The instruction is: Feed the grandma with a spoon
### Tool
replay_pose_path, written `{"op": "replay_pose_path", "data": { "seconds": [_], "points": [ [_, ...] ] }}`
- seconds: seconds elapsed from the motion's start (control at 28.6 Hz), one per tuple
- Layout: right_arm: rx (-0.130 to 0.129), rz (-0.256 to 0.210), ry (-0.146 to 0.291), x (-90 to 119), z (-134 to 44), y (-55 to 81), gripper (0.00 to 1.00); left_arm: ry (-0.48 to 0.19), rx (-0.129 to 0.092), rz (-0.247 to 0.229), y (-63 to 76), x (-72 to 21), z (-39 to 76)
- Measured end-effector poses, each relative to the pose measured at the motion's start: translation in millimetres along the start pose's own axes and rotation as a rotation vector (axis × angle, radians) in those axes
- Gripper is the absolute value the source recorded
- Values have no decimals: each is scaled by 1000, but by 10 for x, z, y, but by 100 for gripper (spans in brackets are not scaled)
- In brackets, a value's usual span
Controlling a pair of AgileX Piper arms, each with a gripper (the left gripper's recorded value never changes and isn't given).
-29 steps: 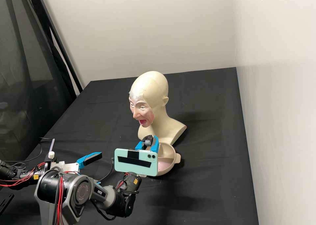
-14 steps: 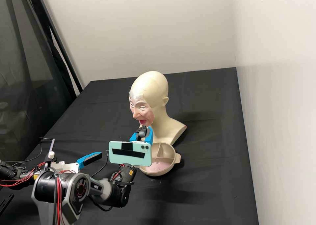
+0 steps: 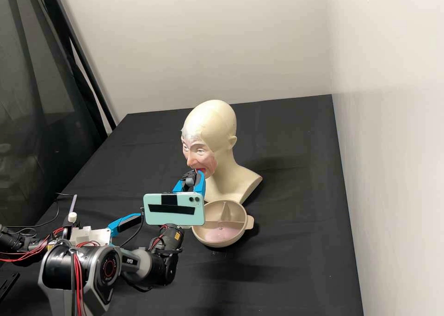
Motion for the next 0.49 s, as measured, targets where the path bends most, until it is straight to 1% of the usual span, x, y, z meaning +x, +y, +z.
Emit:
{"op": "replay_pose_path", "data": {
  "seconds": [0.14,0.25,0.49],
  "points": [
    [4,-3,-3,5,-28,13,0,1,0,-2,-7,2,-2],
    [11,3,11,9,-83,20,0,1,0,-2,-7,2,-2],
    [10,10,26,45,-126,33,0,1,0,-4,-12,4,-3]
  ]
}}
